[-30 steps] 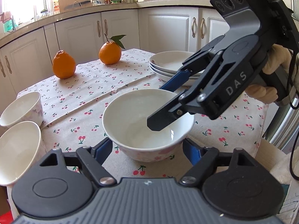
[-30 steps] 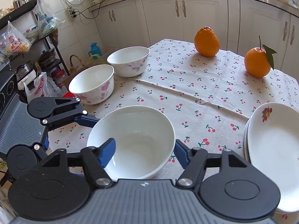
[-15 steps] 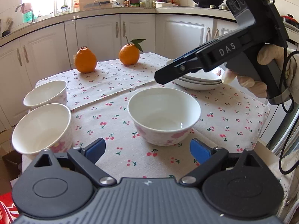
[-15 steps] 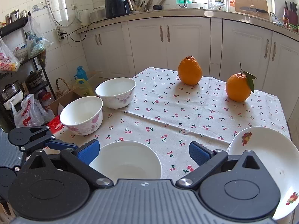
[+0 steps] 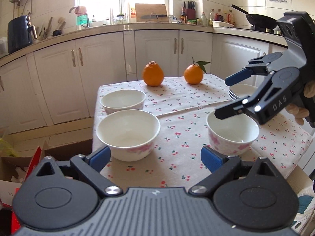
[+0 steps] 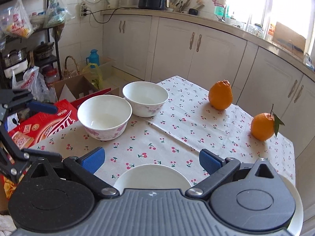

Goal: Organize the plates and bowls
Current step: 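Reach the left tool to the set-down bowl and grasp its rim, then lift the bowl with the left tool toward the other white bowl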

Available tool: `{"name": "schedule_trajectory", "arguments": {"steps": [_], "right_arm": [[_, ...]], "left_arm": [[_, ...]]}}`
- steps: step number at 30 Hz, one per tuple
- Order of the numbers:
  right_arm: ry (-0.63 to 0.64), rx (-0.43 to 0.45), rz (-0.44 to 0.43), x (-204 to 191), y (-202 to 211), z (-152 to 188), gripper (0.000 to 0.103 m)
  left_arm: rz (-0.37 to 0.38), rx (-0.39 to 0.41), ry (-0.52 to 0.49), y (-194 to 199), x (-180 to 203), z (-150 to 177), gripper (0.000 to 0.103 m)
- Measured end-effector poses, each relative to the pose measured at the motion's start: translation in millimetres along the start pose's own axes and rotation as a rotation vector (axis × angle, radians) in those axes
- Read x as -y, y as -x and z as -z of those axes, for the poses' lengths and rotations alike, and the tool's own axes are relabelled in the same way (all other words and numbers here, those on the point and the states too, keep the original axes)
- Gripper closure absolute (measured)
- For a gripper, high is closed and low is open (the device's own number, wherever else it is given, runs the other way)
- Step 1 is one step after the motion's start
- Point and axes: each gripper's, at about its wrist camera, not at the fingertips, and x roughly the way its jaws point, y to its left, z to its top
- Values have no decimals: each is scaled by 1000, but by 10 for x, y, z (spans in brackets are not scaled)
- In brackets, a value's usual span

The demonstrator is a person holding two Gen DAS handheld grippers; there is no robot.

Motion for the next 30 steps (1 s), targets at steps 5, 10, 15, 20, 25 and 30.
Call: {"name": "schedule_trajectory", "arguments": {"steps": [5,10,15,20,25,30], "right_arm": [[57,0,-45,-238,-104,-87,0],[77,-9,-68,-394,-237,-131,0],[40,-23,-100,-417,-383,-184,0],[47,-27,-110,-488,-552,-239,0],[49,-45,-115,-528,-720,-286,0],[31,-69,-146,-495,-884,-310,0]], "left_arm": [[-57,27,0,39,-190,-104,4],[-74,24,20,-55,-368,-188,4],[-67,18,11,-203,-459,-233,4],[-41,-9,9,-384,-547,-303,4],[-9,-61,29,-614,-672,-369,6],[34,-106,59,-817,-800,-384,18]]}}
